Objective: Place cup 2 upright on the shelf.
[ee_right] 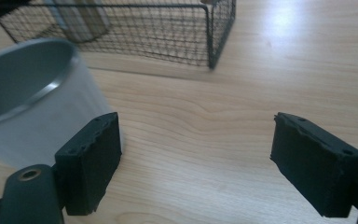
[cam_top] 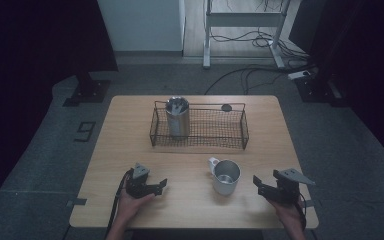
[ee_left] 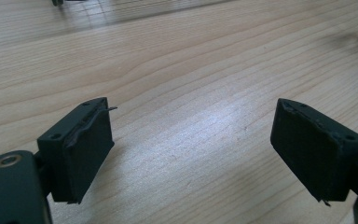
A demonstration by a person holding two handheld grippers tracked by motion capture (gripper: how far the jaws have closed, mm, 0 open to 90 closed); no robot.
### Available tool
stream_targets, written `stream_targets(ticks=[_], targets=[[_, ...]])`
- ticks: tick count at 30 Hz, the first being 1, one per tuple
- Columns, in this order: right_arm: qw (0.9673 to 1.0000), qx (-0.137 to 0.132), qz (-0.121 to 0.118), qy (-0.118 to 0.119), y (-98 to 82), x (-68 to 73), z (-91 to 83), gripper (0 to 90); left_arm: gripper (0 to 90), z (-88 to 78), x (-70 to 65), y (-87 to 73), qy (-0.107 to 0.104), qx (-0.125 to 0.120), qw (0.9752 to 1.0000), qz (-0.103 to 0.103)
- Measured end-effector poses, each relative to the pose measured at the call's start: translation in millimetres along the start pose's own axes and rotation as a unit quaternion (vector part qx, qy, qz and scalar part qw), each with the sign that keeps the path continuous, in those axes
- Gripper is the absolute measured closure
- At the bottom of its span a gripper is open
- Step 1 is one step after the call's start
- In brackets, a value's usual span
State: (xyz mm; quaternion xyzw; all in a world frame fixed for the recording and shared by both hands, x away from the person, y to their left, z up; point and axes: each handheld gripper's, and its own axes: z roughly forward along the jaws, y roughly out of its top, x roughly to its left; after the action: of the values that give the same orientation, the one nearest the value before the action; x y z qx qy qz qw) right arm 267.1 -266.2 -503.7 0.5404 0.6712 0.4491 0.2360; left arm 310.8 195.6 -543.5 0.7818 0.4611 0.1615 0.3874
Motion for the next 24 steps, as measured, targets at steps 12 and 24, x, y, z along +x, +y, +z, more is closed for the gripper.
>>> stream_targets(ticks=[12,24], targets=[[0.9981,-0.034,-0.009,0.05,14.5,20.7,-24.1,15.8,13.1,1.0,-0.7,-0.2,-0.001,0.0,1.0,0.0],[0.9942,-0.022,-0.045,0.095,18.5,57.8,-21.8,13.1,14.3,3.3,0.5,0.5,0.001,0.012,0.9998,-0.016]])
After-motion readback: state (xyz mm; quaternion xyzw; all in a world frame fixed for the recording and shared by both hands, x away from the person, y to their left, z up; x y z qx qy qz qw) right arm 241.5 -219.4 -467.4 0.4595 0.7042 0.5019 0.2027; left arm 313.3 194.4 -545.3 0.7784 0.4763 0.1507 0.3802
